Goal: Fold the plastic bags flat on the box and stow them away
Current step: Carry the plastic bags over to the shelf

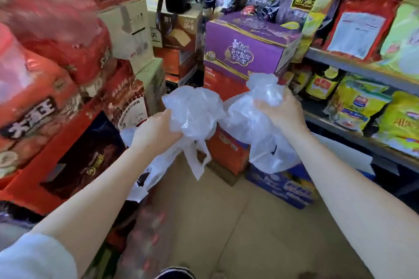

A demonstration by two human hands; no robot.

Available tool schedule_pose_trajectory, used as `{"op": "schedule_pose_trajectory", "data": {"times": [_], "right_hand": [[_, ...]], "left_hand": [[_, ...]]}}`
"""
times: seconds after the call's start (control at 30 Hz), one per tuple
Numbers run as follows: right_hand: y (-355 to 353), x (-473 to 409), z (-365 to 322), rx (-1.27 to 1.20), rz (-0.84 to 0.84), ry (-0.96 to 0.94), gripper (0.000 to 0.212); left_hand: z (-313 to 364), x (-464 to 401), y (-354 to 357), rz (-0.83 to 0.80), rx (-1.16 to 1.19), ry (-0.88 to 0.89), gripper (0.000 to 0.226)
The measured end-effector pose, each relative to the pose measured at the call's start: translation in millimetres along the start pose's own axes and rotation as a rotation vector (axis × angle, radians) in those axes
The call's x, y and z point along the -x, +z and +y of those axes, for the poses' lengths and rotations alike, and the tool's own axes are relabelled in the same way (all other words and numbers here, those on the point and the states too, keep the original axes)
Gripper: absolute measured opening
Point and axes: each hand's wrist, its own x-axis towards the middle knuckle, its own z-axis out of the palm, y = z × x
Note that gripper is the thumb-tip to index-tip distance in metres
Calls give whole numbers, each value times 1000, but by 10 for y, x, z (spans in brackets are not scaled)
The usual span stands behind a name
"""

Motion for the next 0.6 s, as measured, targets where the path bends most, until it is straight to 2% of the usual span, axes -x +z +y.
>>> {"op": "schedule_pose_trajectory", "data": {"times": [0.07, 0.13, 0.23, 0.3, 0.4, 0.5, 0.6], "right_hand": [[49, -528, -175, 10, 22, -41, 60], [134, -1033, -308, -3, 39, -79, 58], [331, -1772, -403, 12, 62, -160, 49], [506, -2216, -466, 19, 68, -191, 50], [775, -2940, -611, -8, 77, -140, 59], [956, -3656, -796, -20, 86, -132, 54], [1027, -4328, -887, -3, 96, -132, 50]], "left_hand": [[-54, -518, -108, 52, 68, -52, 38], [-139, -1053, -120, 149, 162, -15, 42], [-197, -1805, -162, 212, 245, -28, 41], [-260, -2366, -176, 270, 277, -22, 52], [-337, -3195, -218, 244, 298, 6, 64], [-355, -4048, -332, 271, 260, 44, 74], [-325, -4877, -413, 283, 214, 178, 78]]}}
